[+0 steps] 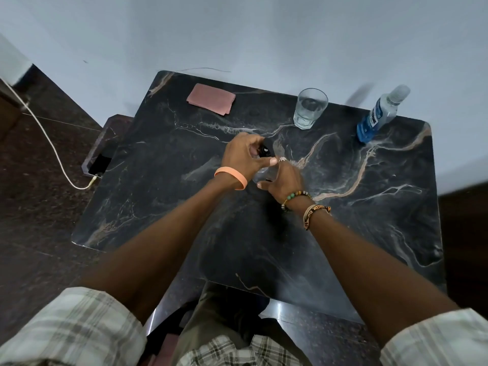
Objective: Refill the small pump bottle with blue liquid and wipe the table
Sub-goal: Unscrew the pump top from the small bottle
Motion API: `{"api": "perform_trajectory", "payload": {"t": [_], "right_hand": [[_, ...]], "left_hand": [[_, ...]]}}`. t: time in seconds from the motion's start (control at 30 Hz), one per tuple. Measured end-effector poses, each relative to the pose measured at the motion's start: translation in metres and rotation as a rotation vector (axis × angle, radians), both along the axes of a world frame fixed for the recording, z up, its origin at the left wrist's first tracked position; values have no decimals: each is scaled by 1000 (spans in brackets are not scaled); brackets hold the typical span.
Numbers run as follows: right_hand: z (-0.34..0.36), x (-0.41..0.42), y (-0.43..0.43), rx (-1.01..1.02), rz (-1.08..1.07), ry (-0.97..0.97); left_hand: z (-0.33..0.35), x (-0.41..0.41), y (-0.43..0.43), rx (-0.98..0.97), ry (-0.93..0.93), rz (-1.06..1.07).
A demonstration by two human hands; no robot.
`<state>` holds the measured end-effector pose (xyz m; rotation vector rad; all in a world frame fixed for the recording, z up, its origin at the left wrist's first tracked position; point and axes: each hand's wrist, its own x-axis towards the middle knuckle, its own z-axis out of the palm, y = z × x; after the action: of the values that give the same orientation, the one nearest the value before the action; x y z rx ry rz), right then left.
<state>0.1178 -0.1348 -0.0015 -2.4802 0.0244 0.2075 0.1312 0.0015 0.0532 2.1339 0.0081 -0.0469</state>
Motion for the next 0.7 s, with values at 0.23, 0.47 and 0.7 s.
{"api": "perform_trajectory", "payload": {"t": [0.23,0.47,0.7], "right_hand": [[24,7,-17,-59,71,16],[57,17,-27,0,82,27],[94,22,-23,183,26,-105]], "left_hand": [[23,-1,2,-14,-34,35],[36,-2,11,-46,-108,75],[54,-1,16,-64,-151,79]]}}
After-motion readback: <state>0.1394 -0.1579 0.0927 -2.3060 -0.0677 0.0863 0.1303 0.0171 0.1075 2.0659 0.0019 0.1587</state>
